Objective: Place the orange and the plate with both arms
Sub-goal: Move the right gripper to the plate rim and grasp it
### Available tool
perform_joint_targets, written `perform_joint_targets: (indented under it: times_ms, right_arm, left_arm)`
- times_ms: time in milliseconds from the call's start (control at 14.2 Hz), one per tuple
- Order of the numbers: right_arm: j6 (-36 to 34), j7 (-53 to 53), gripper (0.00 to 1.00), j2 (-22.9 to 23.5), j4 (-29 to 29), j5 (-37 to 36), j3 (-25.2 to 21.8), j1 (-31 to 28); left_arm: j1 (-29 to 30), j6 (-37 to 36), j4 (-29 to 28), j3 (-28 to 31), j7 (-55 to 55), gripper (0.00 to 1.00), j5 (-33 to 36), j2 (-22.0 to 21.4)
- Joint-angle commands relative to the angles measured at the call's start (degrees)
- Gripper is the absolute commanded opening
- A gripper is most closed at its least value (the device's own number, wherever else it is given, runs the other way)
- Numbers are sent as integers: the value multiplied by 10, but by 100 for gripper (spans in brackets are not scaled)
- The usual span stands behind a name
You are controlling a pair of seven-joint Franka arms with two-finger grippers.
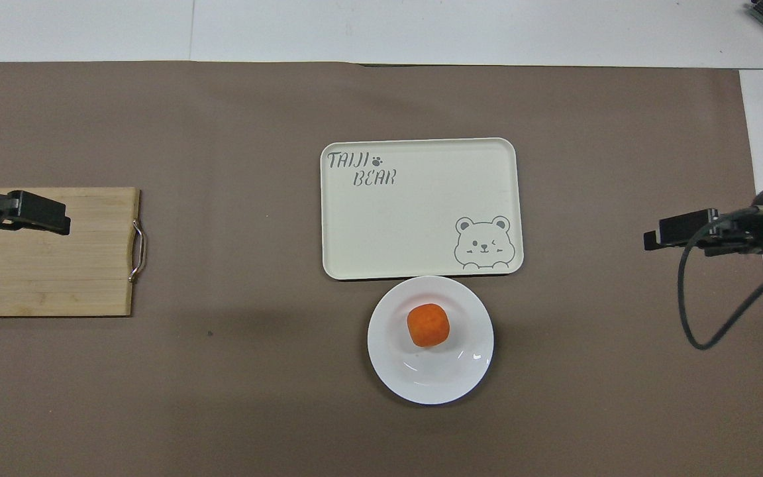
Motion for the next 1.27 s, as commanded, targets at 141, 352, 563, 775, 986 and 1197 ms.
perform_joint_targets:
  times_ms: [141,352,563,775,986,1197]
  right_arm:
    - [121,-118,100,8,-169,155,2,4]
    - [165,-191,100,5,-244,249,2,4]
    - [212,-299,100,6,-324,326,2,19]
    - [215,-406,100,12,-380,431,2,24]
    - [216,-461,100,27,-406,462,2,23]
    - [217,-501,100,39,-427,521,2,37]
  left_arm:
    - [0,-49,23,-5,2,100,9,-2]
    - [0,-42,13,-5,-9,100,4,-8]
    - [6,-41,13,-5,-7,100,4,-8]
    - [5,-41,13,-5,-7,100,4,-8]
    - [5,-41,13,-5,-7,100,4,-8]
    - [6,-41,13,-5,-7,100,4,-8]
